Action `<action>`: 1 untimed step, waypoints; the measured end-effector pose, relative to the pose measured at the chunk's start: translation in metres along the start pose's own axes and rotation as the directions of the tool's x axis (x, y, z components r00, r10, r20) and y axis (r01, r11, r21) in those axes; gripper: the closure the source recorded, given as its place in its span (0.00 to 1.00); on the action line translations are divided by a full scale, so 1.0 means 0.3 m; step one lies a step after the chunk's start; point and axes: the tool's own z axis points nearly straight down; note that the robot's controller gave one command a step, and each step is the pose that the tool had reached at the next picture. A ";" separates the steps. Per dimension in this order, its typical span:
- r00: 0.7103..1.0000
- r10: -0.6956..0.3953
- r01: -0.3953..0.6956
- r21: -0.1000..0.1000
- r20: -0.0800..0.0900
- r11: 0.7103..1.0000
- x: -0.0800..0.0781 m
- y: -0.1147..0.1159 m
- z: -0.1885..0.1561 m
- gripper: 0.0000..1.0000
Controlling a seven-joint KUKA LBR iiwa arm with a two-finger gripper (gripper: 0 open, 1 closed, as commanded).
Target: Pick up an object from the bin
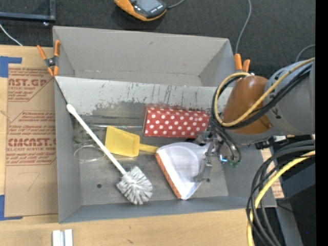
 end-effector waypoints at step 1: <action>0.922 -0.387 0.387 0.001 -0.005 0.922 -0.143 0.230 0.021 1.00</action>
Offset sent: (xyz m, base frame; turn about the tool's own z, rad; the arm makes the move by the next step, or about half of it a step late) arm 0.0000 0.0000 0.0000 0.0000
